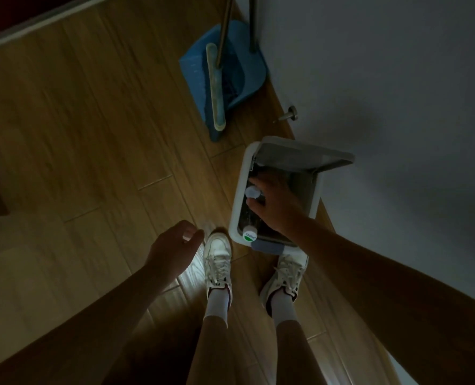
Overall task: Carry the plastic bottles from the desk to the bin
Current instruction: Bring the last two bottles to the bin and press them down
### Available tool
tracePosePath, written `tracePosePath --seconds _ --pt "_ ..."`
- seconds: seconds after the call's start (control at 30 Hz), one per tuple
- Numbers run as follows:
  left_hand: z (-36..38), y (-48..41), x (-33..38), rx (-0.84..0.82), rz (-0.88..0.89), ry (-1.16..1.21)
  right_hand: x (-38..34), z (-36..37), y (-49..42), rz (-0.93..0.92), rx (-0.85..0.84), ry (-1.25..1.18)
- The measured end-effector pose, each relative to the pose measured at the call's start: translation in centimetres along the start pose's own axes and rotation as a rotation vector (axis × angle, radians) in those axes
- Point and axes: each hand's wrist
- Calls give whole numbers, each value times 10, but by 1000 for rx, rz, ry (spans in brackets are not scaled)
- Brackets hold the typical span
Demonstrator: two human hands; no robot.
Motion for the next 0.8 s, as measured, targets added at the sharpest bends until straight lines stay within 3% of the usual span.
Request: tracePosePath --seconds 0.1,0.27,0.5,0.8 --pt "4 1 -4 -9 6 -24 10 1 5 2 -31 44" --pt "2 9 -11 -35 -11 -69 39 -14 45 160 -122 141" --pt "-5 10 -7 -28 -20 -96 26 0 68 194 -160 -59" --pt "8 9 -4 -29 -19 -78 7 17 51 320 -185 -113"
Point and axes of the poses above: each hand's wrist, its own y-axis away from the middle knuckle, its own z-axis out of the palm, x = y × z, and after that the axes turned 2 degrees about -x, right-handed
